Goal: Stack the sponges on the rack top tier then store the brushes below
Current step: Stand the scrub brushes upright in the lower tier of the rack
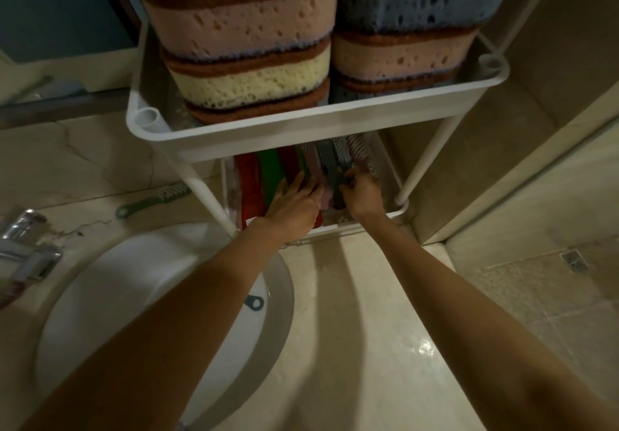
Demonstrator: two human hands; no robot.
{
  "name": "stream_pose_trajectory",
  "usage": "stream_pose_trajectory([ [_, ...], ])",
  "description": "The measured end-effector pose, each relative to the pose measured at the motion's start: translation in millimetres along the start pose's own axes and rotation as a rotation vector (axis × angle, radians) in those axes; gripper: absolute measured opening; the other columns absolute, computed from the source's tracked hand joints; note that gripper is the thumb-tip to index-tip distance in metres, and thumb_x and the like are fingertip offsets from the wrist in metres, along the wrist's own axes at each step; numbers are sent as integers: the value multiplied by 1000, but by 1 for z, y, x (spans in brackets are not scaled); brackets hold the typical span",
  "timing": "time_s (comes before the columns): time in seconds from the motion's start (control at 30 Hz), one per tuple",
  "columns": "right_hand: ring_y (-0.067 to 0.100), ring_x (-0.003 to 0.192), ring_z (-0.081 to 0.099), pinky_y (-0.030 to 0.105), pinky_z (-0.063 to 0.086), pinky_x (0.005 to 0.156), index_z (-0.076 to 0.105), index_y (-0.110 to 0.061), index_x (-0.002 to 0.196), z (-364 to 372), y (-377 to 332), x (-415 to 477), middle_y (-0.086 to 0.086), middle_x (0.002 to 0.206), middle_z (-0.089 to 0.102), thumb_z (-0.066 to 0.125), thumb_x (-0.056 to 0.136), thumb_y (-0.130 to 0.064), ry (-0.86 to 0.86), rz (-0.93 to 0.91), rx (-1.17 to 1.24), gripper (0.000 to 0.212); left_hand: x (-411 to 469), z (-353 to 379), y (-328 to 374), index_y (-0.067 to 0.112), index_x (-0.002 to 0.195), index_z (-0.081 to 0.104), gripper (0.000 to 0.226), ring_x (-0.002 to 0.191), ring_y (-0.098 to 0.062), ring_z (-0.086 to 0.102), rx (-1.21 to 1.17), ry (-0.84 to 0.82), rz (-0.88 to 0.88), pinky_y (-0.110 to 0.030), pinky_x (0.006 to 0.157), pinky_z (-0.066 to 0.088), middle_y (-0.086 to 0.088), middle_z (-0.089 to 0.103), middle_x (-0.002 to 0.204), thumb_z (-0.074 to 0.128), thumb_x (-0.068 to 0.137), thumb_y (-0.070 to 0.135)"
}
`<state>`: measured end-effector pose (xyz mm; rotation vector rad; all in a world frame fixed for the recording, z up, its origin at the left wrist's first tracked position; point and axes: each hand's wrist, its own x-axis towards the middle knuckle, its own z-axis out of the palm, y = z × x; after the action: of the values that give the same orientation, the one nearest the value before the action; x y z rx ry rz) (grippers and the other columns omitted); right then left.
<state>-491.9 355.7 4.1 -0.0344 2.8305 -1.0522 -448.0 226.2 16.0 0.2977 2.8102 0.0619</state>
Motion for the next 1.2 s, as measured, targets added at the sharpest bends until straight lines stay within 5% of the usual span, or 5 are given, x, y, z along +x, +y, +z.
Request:
stream_pose_trajectory([
  [0.3,27,100,61,30,48,88,58,0,106,0,1,-1,18,107,64,46,92,-6,9,50,106,19,2,-9,3,18,149,7,53,146,-24,-6,-211,-49,-65,-45,117,-1,-2,4,159,27,100,15],
  [0.5,9,83,55,10,47,66,59,-4,106,-15,-3,-34,4,103,59,48,88,-1,102,-21,316,22,-22,-15,7,18,148,17,56,145,-25,13,-516,277,-144,-39,118,13,-10,21,155,37,96,8],
  [0.8,18,71,58,18,39,66,65,-3,89,54,-27,-163,13,92,67,50,79,-4,-219,-307,251,17,-175,53,-17,18,105,61,19,91,-6,61,-1096,611,-624,-11,73,45,3,65,102,47,94,14],
  [1.0,32,106,60,35,47,91,59,-2,114,142,-28,-172,18,115,63,44,92,-13,-715,-186,-247,29,-228,141,-70,-5,102,63,23,103,-37,60,-1173,385,-1135,-44,94,48,-25,64,109,47,89,4],
  [1.2,32,116,52,37,43,96,43,0,127,200,-30,-144,17,130,45,46,93,-14,-760,-174,-549,37,-201,194,-130,-12,112,58,32,109,-38,59,-1268,173,-1401,-45,95,49,-28,61,117,52,88,8],
])
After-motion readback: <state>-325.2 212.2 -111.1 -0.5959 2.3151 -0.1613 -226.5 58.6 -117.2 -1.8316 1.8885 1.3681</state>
